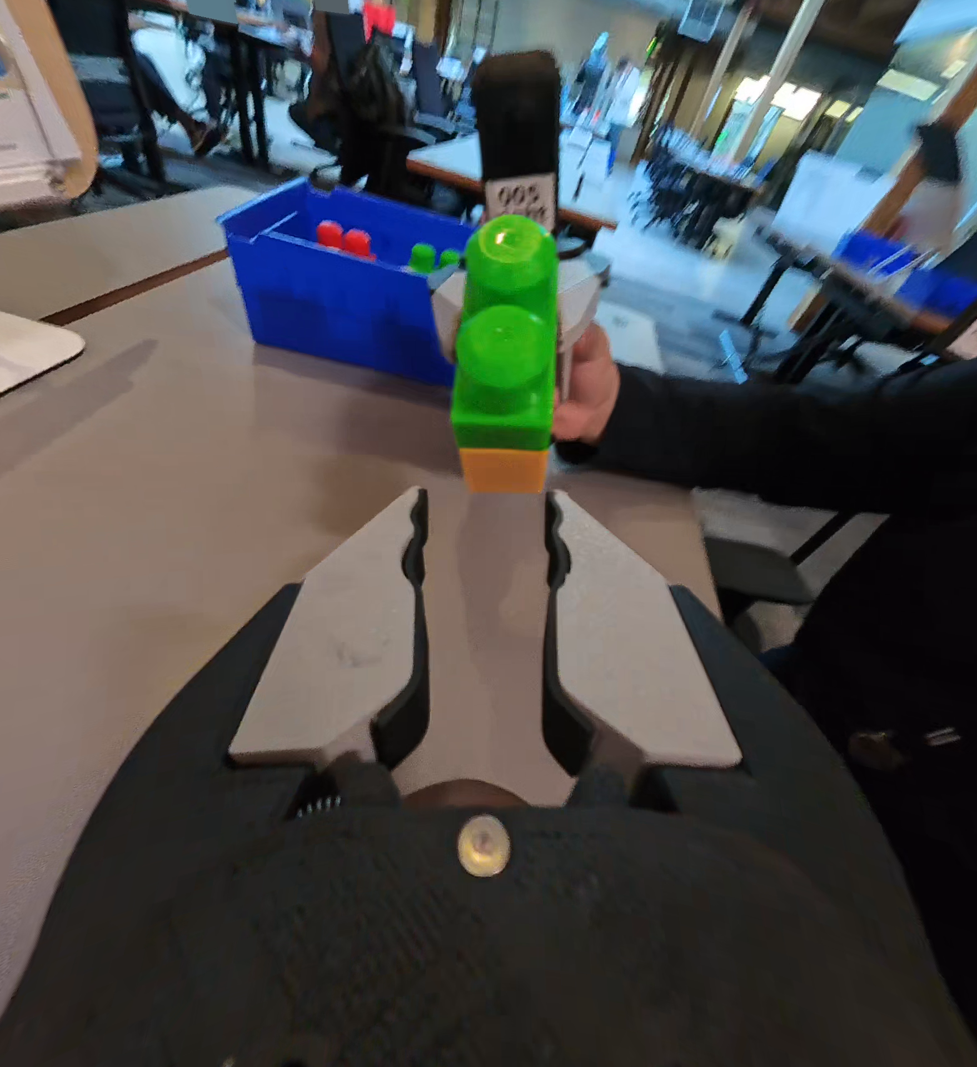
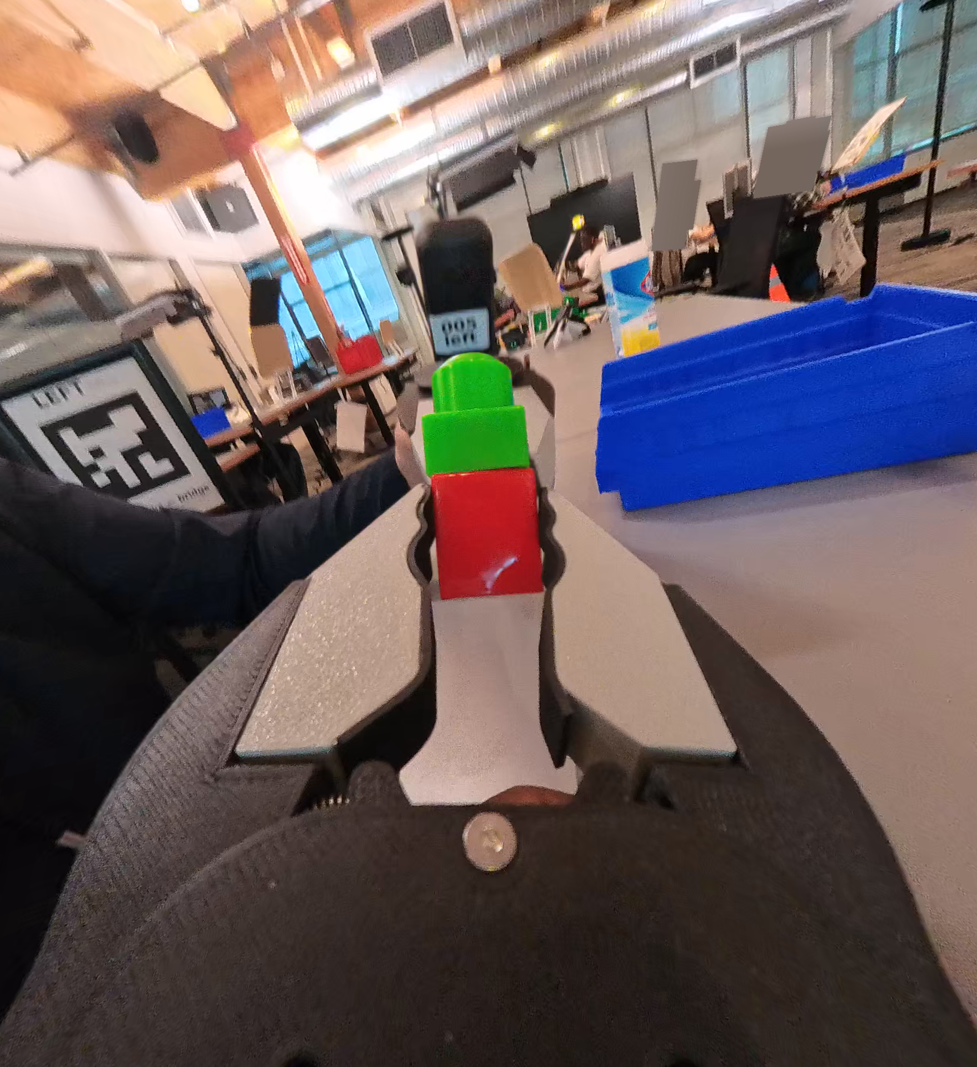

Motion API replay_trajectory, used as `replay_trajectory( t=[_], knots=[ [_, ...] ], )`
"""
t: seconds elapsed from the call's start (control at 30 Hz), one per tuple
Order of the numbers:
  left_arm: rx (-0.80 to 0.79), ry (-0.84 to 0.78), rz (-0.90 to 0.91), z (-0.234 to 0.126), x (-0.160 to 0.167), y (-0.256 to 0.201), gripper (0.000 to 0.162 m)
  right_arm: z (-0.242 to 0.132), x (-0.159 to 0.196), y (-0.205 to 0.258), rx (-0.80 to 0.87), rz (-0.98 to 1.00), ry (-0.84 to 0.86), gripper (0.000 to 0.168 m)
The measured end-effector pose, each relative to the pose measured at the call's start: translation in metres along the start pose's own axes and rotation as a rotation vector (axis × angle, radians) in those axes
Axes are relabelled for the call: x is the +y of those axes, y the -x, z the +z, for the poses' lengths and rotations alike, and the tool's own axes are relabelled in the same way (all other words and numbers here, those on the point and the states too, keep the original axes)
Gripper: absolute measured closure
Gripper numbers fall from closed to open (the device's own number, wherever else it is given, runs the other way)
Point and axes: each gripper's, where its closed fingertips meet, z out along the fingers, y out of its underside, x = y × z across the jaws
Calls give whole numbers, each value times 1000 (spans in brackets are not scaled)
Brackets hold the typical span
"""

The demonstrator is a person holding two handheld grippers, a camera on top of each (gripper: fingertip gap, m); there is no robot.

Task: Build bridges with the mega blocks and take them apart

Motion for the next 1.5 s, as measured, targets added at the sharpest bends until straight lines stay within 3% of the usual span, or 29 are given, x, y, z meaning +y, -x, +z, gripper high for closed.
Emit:
replay_trajectory(
  t=[0.13, 0.3, 0.6, 0.87, 0.9, 0.97, 1.1, 1.2, 1.3, 1.5],
  knots=[
    [56, -95, -5, 16, -11, -5, 124, 2, -4, -2, 3, 6, -68, 135],
    [70, -105, 46, 28, -14, -3, 128, 8, 3, -3, -9, 3, -70, 135],
    [75, -38, 36, 22, 10, 4, 128, 10, 38, -16, 47, -57, 176, 134],
    [74, 87, 72, 36, 34, -2, 128, 14, 38, -15, 56, -38, 194, 111],
    [67, 95, 77, 38, 36, -1, 128, 14, 39, -13, 44, -31, 201, 112],
    [75, 96, 61, 41, 37, -2, 128, 16, 45, -6, -5, -19, 227, 135],
    [81, 87, 31, 42, 38, -1, 128, 16, 52, -10, 33, -38, 262, 134],
    [100, 69, 19, 42, 35, -4, 128, 18, 61, -12, 28, -8, 308, 116],
    [90, 82, 17, 43, 37, -2, 128, 20, 59, -10, 38, -75, 295, 131],
    [109, 85, 3, 44, 39, -3, 128, 18, 60, -8, 36, -76, 315, 132]
  ],
)
